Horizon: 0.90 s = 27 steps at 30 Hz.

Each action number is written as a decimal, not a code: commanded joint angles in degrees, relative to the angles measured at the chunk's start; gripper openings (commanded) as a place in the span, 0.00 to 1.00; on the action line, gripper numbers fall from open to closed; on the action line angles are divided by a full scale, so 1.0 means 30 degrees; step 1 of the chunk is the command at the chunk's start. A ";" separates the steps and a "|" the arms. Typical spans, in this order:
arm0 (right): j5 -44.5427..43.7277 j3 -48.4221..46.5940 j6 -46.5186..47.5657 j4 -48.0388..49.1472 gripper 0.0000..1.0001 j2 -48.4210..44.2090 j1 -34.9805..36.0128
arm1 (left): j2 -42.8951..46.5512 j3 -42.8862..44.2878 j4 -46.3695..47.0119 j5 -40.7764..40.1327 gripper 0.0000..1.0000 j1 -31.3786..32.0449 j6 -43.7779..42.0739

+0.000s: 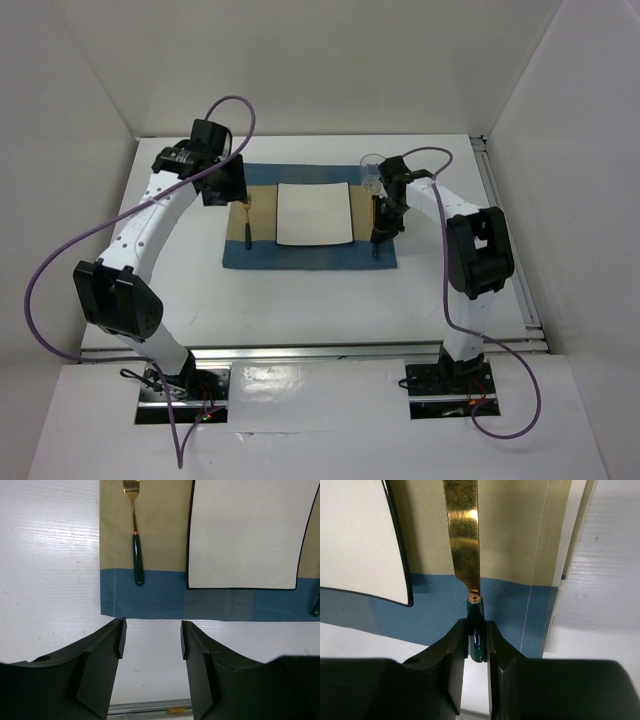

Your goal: Set the dinner table for one person

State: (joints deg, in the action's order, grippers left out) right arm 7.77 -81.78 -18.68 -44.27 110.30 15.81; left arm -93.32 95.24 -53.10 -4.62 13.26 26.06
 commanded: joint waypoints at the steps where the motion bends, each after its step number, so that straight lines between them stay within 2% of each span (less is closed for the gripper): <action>1: -0.0068 -0.0895 0.0337 -0.0155 0.04 0.0350 0.0032 | 0.0813 -0.0107 0.0298 0.0164 0.64 -0.0112 0.0365; 12: -0.0627 -0.2269 0.0337 0.0255 0.04 0.1932 0.0032 | 0.0813 -0.0458 0.0298 0.0340 0.64 -0.0288 0.0189; 14: -0.0803 -0.2504 0.0337 0.0255 0.07 0.2227 0.0032 | 0.0813 -0.0458 0.0298 0.0340 0.64 -0.0288 0.0013; 17: -0.1037 -0.2506 0.0134 0.0255 0.21 0.2462 0.0032 | 0.0813 -0.0458 0.0298 0.0340 0.64 -0.0464 0.0013; 19: -0.1037 -0.2506 0.0132 0.0255 0.43 0.2462 0.0032 | 0.0813 -0.0458 0.0298 0.0340 0.64 -0.0464 0.0013; 21: -0.1037 -0.2506 0.0132 0.0255 0.49 0.2462 0.0032 | 0.0813 -0.0458 0.0298 0.0340 0.64 -0.0464 0.0013; 25: -0.1037 -0.2856 0.0132 0.0052 0.53 0.2462 0.0032 | 0.0813 -0.0458 0.0298 0.0340 0.64 -0.0464 0.0013; 27: -0.1037 -0.3034 0.0132 -0.0182 0.65 0.2286 0.0032 | 0.0813 -0.0458 0.0298 0.0514 0.64 -0.0464 0.0013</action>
State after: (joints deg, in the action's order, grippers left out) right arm 5.19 -87.68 -18.57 -44.16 117.54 15.81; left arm -92.90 93.95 -52.66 -4.10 12.19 25.89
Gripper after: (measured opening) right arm 0.617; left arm 0.640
